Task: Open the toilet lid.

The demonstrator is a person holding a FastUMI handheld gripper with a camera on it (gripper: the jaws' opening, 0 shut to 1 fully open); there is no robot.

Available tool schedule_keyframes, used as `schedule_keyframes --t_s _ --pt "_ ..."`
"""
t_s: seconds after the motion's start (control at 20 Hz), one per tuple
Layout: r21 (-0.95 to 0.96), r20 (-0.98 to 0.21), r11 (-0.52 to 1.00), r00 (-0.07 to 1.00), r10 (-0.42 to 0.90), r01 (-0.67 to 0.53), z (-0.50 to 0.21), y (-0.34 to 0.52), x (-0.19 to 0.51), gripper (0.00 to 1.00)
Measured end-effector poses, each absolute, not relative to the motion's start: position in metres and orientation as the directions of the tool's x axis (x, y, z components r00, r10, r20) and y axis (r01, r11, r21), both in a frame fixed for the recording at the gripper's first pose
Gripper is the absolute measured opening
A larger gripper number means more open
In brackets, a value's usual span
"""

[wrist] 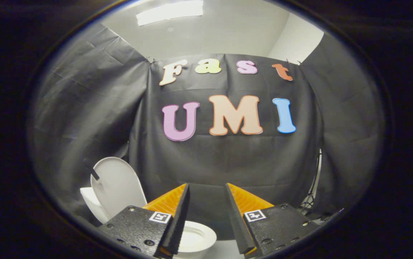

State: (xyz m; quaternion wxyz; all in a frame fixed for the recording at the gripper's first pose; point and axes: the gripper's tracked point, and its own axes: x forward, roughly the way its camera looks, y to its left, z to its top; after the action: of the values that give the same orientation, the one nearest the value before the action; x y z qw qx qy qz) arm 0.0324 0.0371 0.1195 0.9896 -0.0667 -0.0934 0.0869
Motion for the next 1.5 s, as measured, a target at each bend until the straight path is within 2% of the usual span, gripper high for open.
schedule_keyframes --t_s 0.25,0.45,0.8,1.5 --pt "-0.078 0.159 0.992 0.981 0.111 -0.099 0.086 -0.007 0.034 0.53" --pt "-0.026 0.101 0.997 0.992 0.069 -0.066 0.055 -0.023 0.034 0.49" --pt "0.035 0.039 0.997 0.997 0.061 -0.062 0.030 -0.024 0.040 0.47" --pt "0.101 0.064 0.994 0.998 0.025 -0.031 0.020 -0.043 0.023 0.47"
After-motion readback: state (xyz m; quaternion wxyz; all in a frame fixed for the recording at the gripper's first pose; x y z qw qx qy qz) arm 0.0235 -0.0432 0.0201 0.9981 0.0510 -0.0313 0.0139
